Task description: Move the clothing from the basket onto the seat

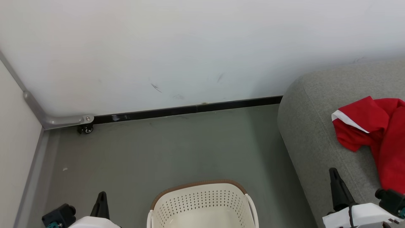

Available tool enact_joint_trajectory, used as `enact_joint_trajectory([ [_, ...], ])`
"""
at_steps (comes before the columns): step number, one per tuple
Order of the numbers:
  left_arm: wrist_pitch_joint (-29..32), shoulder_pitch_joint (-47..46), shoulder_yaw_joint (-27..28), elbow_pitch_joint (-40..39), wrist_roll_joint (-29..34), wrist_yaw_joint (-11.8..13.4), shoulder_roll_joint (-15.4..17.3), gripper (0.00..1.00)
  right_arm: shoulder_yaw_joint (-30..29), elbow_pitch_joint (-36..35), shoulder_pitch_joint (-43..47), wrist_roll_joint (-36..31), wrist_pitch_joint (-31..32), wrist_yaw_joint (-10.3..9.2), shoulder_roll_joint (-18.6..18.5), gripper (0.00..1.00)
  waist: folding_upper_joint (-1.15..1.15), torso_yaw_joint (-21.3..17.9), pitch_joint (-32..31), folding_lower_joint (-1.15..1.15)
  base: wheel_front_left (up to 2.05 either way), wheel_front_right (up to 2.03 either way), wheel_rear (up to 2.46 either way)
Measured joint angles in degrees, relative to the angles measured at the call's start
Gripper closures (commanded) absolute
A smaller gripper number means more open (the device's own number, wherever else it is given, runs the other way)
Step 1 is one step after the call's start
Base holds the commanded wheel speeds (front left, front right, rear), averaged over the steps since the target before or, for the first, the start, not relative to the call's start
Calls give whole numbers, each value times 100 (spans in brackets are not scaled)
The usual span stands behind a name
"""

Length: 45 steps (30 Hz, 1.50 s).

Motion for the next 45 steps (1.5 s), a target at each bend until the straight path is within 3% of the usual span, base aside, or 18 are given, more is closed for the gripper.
enact_joint_trajectory([
  [8, 177, -7, 160, -43, -628, -198, -47, 100, -37, -57, -40, 676, 108, 0, 0, 100, 0, 27, -19, 36, 0, 0, 0],
  [17, 341, -44, 333, -76, -1328, -399, -115, 100, -86, -137, -85, 1427, 265, 0, 0, 100, 0, 58, -20, 42, 0, 0, 0],
  [32, 642, -139, 622, -119, -2568, -766, -226, 100, -137, -198, -198, 2768, 460, 0, -1, 100, 0, 112, 77, -32, 0, 0, 0],
  [45, 893, -212, 877, -164, -3564, -1088, -325, 100, -183, -279, -266, 3846, 660, 0, -2, 100, 0, 157, 155, -50, 0, 0, 0],
])
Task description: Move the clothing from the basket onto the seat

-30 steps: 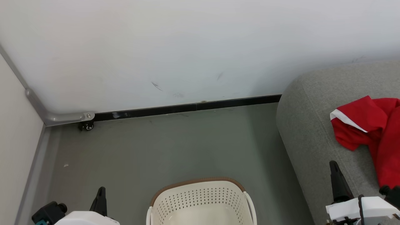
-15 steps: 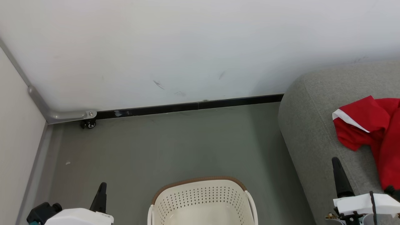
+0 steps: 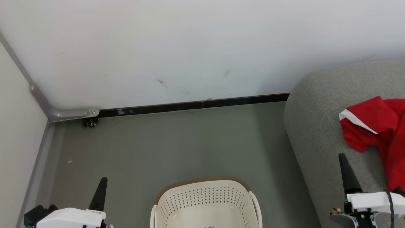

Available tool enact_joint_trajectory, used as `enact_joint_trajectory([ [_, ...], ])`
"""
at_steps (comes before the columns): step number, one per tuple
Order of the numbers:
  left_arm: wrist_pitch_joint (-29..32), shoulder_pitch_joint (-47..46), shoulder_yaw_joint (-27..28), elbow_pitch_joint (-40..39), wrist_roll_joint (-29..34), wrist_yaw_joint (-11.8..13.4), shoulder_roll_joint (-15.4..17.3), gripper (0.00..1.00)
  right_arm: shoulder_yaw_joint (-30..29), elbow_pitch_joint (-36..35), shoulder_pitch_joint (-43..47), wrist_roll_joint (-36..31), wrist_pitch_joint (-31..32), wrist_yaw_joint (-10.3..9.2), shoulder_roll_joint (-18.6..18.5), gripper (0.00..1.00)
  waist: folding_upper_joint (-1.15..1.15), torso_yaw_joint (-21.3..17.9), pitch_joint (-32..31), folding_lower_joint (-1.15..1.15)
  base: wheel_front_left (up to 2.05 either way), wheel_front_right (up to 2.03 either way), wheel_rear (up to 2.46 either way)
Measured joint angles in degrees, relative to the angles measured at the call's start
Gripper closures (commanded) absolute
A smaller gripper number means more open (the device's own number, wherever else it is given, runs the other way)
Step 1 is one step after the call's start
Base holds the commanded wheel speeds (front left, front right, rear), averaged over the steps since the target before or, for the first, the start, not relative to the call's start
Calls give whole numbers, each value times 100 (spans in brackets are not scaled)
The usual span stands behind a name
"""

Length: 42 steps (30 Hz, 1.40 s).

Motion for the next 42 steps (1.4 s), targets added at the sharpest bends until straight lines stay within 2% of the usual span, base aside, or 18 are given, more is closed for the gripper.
enact_joint_trajectory([
  [24, 448, -183, 459, -70, -1868, -552, -152, 100, -114, -118, -199, 1974, 346, 0, -8, 100, 0, 80, 76, -3, 0, 0, 0],
  [42, 447, -189, 463, -75, -1905, -561, -169, 100, -113, -134, -200, 2003, 345, 0, -9, 100, 0, 81, 77, -4, 0, 0, 0],
])
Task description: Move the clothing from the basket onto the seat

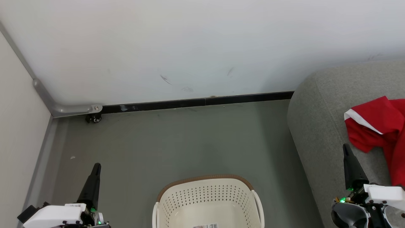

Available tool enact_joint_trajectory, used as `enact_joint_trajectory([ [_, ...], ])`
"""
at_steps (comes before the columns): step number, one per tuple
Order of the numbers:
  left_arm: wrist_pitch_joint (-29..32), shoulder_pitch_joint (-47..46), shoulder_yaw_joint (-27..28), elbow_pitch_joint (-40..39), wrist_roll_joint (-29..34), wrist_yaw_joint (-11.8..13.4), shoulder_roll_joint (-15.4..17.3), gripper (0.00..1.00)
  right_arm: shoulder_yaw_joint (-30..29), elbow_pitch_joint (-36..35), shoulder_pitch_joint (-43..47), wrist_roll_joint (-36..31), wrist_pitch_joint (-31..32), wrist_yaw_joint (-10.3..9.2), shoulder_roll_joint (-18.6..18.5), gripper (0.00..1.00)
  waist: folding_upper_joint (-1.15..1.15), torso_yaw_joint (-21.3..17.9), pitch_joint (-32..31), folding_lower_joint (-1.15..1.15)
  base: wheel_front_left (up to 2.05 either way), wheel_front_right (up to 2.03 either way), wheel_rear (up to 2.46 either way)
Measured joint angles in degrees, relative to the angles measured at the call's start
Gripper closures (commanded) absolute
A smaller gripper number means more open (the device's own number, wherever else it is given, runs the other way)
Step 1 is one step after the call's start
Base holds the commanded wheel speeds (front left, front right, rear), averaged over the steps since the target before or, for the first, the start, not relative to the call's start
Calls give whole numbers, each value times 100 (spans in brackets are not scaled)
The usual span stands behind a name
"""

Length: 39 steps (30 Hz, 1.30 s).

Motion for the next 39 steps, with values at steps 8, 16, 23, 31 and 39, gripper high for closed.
enact_joint_trajectory([
  [8, 0, 0, -1, -1, 0, 0, 0, 100, 2, -3, 0, 0, 0, 0, 0, 100, 0, 0, 0, 0, 0, 0, 0],
  [16, 0, 0, -2, -8, 0, 0, 0, 100, 4, -8, 0, 0, 0, 0, 0, 100, 0, 0, 1, -1, 0, 0, 0],
  [23, 0, 0, -2, -14, 0, 0, -1, 100, 7, -15, 0, 0, 0, 0, 0, 100, 0, 0, 1, -1, 0, 0, 0],
  [31, 0, 0, -3, -20, 0, -1, -1, 100, 10, -23, 0, 2, 0, 0, 0, 100, 0, 0, 2, -1, 0, 0, 0],
  [39, -1, 0, -4, -31, 0, -1, -1, 100, 12, -25, 0, 5, 0, 0, -1, 100, 0, 0, 2, -1, 0, 0, 0],
])
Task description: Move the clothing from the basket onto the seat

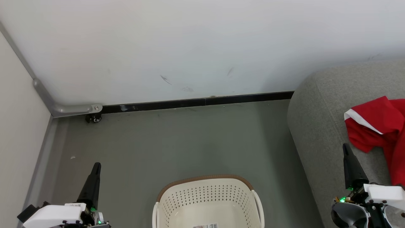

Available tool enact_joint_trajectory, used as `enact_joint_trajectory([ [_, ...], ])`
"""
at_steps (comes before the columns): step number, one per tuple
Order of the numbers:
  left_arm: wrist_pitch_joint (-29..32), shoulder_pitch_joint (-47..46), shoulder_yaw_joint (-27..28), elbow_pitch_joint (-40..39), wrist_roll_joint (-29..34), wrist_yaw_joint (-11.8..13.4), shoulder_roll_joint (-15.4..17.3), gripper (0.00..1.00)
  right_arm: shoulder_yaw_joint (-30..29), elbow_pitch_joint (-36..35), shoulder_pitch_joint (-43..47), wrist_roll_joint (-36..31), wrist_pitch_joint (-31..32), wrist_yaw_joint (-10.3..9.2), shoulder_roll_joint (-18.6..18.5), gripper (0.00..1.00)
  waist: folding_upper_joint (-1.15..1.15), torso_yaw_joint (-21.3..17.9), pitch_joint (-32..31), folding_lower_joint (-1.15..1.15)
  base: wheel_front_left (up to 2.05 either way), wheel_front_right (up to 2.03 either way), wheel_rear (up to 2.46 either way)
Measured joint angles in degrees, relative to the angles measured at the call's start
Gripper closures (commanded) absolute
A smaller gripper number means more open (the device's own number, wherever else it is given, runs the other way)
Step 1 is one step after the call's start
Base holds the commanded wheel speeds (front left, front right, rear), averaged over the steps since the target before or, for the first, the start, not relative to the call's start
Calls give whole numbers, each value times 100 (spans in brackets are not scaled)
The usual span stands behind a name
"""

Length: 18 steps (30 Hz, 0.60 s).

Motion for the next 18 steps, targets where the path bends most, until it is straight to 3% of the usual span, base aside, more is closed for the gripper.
enact_joint_trajectory([
  [18, 0, 0, -2, -13, 0, 1, -1, 100, 3, -2, 0, 0, 0, 0, 0, 100, 0, 0, 1, 0, 0, 0, 0],
])
